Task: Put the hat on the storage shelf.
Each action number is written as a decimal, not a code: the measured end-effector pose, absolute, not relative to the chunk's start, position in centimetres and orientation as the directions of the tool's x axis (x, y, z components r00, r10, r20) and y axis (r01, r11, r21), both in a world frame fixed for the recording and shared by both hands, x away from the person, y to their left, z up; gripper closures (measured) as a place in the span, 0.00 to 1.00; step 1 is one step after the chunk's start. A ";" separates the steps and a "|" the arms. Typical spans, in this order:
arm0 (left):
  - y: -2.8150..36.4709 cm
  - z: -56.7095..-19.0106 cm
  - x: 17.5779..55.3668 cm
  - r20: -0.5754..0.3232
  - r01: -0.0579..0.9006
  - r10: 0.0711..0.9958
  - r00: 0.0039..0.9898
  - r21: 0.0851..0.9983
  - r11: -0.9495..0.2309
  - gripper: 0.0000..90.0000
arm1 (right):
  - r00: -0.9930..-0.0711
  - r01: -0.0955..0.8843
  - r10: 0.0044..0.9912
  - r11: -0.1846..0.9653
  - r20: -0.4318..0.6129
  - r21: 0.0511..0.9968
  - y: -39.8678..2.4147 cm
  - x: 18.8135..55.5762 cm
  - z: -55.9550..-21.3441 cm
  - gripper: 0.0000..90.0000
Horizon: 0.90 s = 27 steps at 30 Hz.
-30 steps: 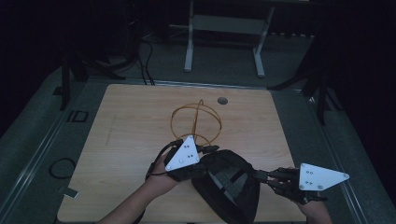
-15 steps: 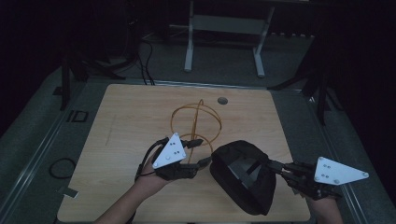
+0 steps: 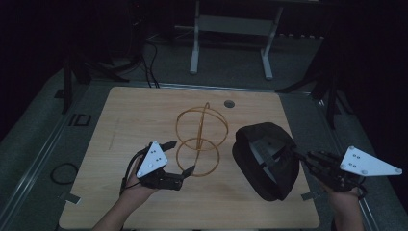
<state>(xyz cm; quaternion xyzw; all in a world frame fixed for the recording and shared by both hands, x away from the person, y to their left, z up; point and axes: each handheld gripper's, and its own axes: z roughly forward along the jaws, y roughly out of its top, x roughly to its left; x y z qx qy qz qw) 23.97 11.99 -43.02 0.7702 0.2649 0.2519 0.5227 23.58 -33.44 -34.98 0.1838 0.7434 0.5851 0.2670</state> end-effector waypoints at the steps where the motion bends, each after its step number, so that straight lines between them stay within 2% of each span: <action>1: 12.4 -43.5 24.0 0.109 0.154 0.683 0.722 0.938 -0.312 0.06 | -0.783 -0.041 0.594 0.249 -0.186 0.968 -33.4 23.7 -34.8 1.00; 3: 12.9 -44.2 24.0 0.110 0.169 0.704 0.701 0.934 -0.315 0.03 | -0.771 -0.034 0.610 0.252 -0.186 0.967 -33.3 24.3 -34.5 1.00; 6: 13.3 -44.6 23.9 0.109 0.176 0.713 0.693 0.933 -0.315 0.03 | -0.756 -0.025 0.629 0.251 -0.182 0.968 -33.2 24.8 -34.2 1.00; 8: 14.7 -46.1 23.8 0.107 0.202 0.760 0.642 0.932 -0.301 0.03 | -0.733 -0.016 0.654 0.259 -0.188 0.966 -33.0 25.6 -33.8 1.00; 13: 16.0 -47.9 23.8 0.103 0.238 0.789 0.606 0.923 -0.303 0.03 | -0.705 -0.018 0.680 0.264 -0.200 0.964 -32.2 26.9 -32.7 1.00; 27: 17.6 -51.5 23.4 0.067 0.307 0.820 0.568 0.908 -0.286 0.03 | -0.691 -0.053 0.678 0.297 -0.250 0.953 -28.1 29.4 -28.9 1.00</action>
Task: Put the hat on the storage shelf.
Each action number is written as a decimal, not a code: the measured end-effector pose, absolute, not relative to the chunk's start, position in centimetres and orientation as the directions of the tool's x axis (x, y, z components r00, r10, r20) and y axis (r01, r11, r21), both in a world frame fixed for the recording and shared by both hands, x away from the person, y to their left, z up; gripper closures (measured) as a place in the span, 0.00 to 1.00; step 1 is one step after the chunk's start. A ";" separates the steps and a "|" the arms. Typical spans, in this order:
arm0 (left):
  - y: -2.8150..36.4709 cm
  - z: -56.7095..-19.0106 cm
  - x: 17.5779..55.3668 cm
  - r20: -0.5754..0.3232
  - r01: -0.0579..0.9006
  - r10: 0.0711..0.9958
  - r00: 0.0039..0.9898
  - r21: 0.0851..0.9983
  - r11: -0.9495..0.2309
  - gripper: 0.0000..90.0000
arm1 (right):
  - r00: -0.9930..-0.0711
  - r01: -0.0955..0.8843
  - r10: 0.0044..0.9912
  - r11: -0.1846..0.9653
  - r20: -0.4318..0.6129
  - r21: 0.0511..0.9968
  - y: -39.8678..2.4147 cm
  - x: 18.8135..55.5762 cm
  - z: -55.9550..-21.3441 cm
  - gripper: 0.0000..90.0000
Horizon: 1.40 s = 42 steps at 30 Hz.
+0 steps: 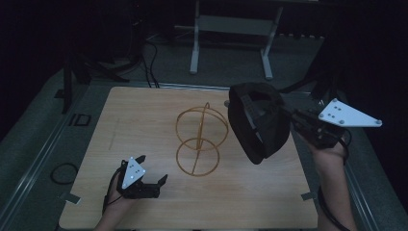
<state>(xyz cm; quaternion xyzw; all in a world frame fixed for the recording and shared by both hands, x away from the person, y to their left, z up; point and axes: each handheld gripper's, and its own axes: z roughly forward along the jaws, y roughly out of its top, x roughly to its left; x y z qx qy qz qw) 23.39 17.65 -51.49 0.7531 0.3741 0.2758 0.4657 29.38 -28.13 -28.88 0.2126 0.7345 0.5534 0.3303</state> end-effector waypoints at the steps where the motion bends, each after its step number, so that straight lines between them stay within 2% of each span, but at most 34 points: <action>1: 17.8 -51.5 23.4 0.069 0.305 0.822 0.566 0.908 -0.287 0.03 | -0.695 -0.059 0.673 0.298 -0.253 0.953 -27.8 29.5 -28.6 1.00; 9: 18.7 -51.8 23.1 0.053 0.309 0.838 0.542 0.915 -0.258 0.03 | -0.697 -0.084 0.658 0.319 -0.284 0.944 -24.8 30.0 -27.0 1.00; 17: 19.1 -52.3 23.1 0.038 0.322 0.845 0.533 0.915 -0.244 0.03 | -0.738 -0.083 0.603 0.364 -0.303 0.928 -20.5 30.7 -26.0 1.00; 29: 19.4 -52.4 23.0 0.027 0.323 0.849 0.527 0.918 -0.230 0.03 | -0.805 -0.056 0.499 0.474 -0.320 0.879 -14.0 31.5 -28.3 1.00; 42: 19.4 -52.6 22.9 0.017 0.327 0.849 0.528 0.919 -0.221 0.03 | -0.839 -0.015 0.460 0.515 -0.291 0.857 -11.4 32.3 -29.8 1.00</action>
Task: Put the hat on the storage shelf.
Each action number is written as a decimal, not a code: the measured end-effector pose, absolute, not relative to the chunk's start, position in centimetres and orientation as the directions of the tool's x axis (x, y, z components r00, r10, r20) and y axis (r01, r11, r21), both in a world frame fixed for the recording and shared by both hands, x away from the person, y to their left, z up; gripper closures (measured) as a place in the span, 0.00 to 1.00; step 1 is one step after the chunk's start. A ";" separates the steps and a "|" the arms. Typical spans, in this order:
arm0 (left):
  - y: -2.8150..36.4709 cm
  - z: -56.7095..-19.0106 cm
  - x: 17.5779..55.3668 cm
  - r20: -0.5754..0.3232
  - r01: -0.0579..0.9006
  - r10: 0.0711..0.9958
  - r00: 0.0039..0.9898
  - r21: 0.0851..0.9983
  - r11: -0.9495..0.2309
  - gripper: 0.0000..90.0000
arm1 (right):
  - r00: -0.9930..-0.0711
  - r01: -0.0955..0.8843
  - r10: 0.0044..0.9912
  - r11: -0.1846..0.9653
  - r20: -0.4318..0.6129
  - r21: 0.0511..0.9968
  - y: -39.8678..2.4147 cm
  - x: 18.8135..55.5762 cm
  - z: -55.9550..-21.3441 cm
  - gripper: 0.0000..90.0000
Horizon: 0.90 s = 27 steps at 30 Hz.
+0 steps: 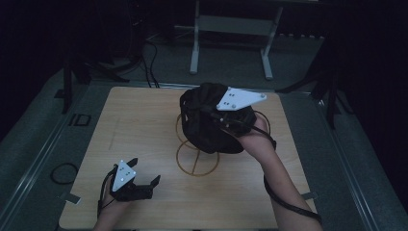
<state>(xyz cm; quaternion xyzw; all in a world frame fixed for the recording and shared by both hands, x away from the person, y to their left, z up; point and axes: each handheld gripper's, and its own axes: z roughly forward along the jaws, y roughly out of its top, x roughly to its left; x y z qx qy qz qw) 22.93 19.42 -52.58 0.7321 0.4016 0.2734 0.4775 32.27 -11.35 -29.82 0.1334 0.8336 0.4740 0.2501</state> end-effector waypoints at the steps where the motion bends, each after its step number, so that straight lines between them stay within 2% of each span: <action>1: 19.4 -52.6 22.9 0.016 0.327 0.849 0.528 0.919 -0.221 0.03 | -0.838 -0.011 0.462 0.517 -0.290 0.856 -11.3 32.3 -29.9 1.00; 9: 19.4 -52.6 23.0 0.015 0.329 0.848 0.530 0.918 -0.221 0.03 | -0.834 0.039 0.470 0.571 -0.288 0.820 -10.8 33.4 -31.3 1.00; 22: 19.4 -52.9 23.0 0.011 0.333 0.846 0.532 0.916 -0.221 0.03 | -0.844 0.084 0.479 0.564 -0.242 0.821 -10.2 34.2 -32.4 0.99; 27: 19.5 -52.9 22.9 0.008 0.332 0.847 0.532 0.918 -0.218 0.03 | -0.859 0.088 0.469 0.530 -0.205 0.844 -10.0 34.3 -32.4 0.89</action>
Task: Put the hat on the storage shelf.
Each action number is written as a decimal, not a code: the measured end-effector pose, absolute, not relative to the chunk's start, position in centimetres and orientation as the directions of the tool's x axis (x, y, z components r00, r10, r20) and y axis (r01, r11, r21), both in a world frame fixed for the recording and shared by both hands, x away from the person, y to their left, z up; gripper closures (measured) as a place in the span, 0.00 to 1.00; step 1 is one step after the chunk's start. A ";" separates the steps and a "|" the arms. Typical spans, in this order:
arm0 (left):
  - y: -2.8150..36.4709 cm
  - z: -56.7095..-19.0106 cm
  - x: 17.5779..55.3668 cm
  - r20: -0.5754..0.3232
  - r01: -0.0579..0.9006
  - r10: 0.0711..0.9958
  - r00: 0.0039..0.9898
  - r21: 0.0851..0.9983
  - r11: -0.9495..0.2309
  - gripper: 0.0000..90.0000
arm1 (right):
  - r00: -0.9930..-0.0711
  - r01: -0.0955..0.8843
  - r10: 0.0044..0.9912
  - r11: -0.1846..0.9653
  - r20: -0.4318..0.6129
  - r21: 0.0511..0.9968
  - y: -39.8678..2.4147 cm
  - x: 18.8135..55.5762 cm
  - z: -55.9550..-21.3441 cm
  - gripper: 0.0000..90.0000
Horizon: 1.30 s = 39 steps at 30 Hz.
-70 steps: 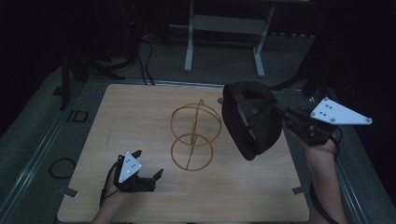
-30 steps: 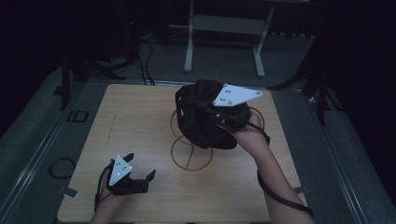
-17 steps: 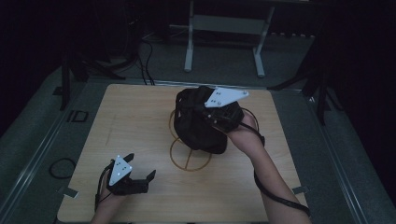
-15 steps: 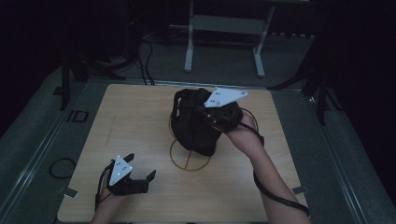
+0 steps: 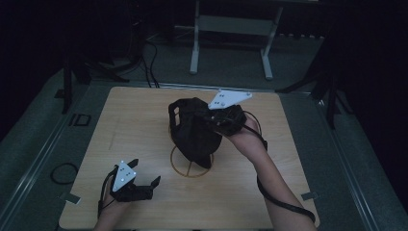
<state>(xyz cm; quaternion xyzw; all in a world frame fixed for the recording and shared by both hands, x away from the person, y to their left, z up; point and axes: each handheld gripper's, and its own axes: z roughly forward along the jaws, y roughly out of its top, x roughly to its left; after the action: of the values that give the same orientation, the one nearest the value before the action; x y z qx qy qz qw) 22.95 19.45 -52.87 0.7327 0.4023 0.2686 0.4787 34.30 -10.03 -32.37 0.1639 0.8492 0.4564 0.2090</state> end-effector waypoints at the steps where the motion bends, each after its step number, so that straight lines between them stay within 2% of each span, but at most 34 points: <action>1: 19.5 -52.8 22.9 0.008 0.332 0.847 0.531 0.918 -0.217 0.03 | -0.862 0.084 0.463 0.530 -0.205 0.844 -10.0 34.3 -32.4 0.89; 11: 19.5 -52.9 22.9 0.008 0.333 0.847 0.532 0.917 -0.218 0.03 | -0.877 0.099 0.449 0.522 -0.174 0.847 -9.5 34.3 -32.7 0.73; 20: 19.6 -53.0 22.9 0.005 0.336 0.850 0.526 0.917 -0.213 0.03 | -0.877 0.116 0.455 0.508 -0.152 0.853 -10.0 34.3 -32.5 0.46; 29: 19.8 -53.0 22.9 0.005 0.338 0.854 0.521 0.917 -0.212 0.03 | -0.862 0.143 0.497 0.436 -0.105 0.889 -12.2 34.4 -31.8 0.23; 31: 19.8 -53.0 22.9 0.002 0.340 0.854 0.520 0.917 -0.209 0.03 | -0.865 0.145 0.492 0.436 -0.100 0.888 -12.8 34.5 -31.8 0.15; 39: 20.0 -53.0 22.9 -0.008 0.348 0.856 0.517 0.916 -0.201 0.03 | -0.840 0.161 0.533 0.427 -0.104 0.890 -15.3 34.7 -32.3 0.15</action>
<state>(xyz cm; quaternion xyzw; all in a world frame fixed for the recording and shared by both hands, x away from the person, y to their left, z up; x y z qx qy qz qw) 22.93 19.96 -52.98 0.7281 0.4132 0.2657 0.4781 34.65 -15.25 -32.31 0.2108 0.8233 0.4919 0.1890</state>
